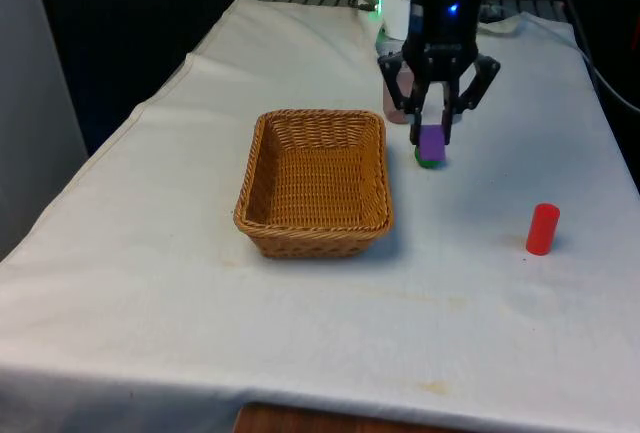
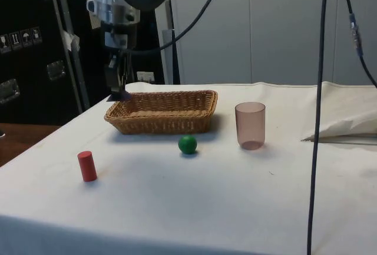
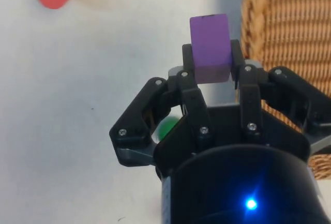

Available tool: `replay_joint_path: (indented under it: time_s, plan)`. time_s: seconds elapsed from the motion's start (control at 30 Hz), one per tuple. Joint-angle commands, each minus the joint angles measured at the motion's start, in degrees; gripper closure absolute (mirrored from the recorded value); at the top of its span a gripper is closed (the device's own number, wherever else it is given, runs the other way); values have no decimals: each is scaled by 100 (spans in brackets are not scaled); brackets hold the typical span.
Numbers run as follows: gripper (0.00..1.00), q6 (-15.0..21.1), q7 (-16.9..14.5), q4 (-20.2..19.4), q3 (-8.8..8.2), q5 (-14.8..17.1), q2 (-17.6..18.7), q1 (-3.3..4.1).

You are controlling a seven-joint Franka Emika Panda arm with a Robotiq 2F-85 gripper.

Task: Pick up the triangular block and place it into the basket.

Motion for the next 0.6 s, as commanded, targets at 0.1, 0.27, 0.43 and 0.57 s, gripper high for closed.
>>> replay_joint_path:
  time_s: [0.1, 0.27, 0.43, 0.57]
  plan:
    - [67, 63, -126, -23, -63, 46, 52, -69]
    - [67, 80, -223, -29, -201, 52, 126, -103]
    - [67, 103, -304, -23, -298, 57, 183, -126]
    - [67, 132, -390, -23, -390, 69, 246, -149]
